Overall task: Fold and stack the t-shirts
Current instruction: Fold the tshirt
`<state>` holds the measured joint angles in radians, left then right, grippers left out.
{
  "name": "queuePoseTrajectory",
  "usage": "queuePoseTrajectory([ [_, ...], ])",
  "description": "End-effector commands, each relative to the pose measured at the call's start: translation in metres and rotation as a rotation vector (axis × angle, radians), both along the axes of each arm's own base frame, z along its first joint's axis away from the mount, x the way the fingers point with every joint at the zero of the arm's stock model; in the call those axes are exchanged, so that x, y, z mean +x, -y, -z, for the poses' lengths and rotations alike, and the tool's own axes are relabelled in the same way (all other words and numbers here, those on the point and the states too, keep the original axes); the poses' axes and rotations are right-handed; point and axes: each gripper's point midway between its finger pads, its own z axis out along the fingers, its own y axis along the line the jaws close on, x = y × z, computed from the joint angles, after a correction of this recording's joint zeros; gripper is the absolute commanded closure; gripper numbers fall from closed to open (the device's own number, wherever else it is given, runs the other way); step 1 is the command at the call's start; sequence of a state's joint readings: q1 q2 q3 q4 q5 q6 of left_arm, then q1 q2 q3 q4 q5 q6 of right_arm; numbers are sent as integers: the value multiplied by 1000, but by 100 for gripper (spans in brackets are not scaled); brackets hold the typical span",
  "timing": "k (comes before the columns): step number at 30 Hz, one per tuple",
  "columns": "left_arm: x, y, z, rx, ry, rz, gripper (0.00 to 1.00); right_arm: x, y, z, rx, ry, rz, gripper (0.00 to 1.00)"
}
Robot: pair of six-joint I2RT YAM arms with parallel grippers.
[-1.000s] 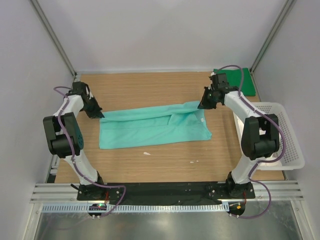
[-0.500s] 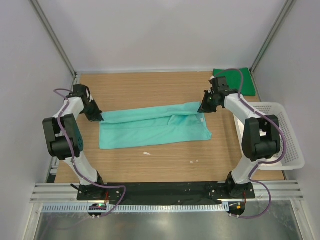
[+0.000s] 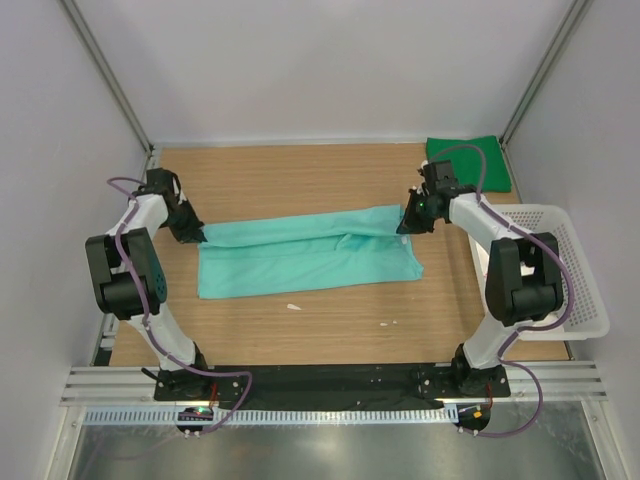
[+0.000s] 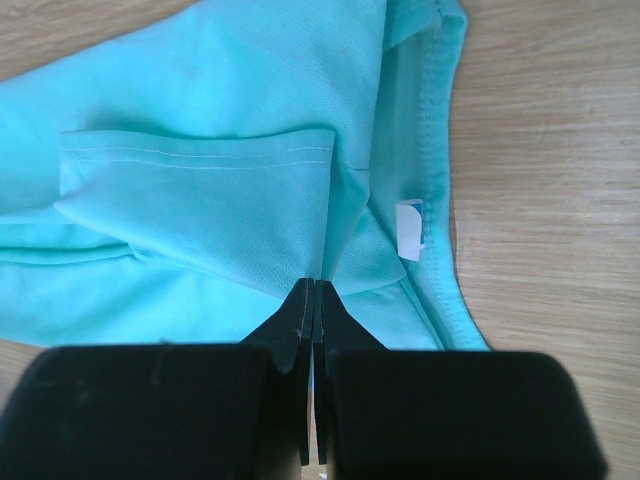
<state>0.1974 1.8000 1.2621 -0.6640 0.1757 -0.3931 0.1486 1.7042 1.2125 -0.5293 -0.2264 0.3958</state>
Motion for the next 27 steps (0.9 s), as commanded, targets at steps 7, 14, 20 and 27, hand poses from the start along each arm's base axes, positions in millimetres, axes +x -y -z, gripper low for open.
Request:
queuePoseTrajectory([
  [7,1,-7,7,38,-13,4,100,3,5,18,-25,-13,5,99],
  [14,0,-9,15,47,-30,-3,100,7,7,33,-44,-35,9,99],
  [20,4,-10,19,42,-33,-6,100,10,7,39,-52,-42,6,99],
  [27,14,-8,-3,39,39,-15,100,8,9,41,-59,-46,5,99],
])
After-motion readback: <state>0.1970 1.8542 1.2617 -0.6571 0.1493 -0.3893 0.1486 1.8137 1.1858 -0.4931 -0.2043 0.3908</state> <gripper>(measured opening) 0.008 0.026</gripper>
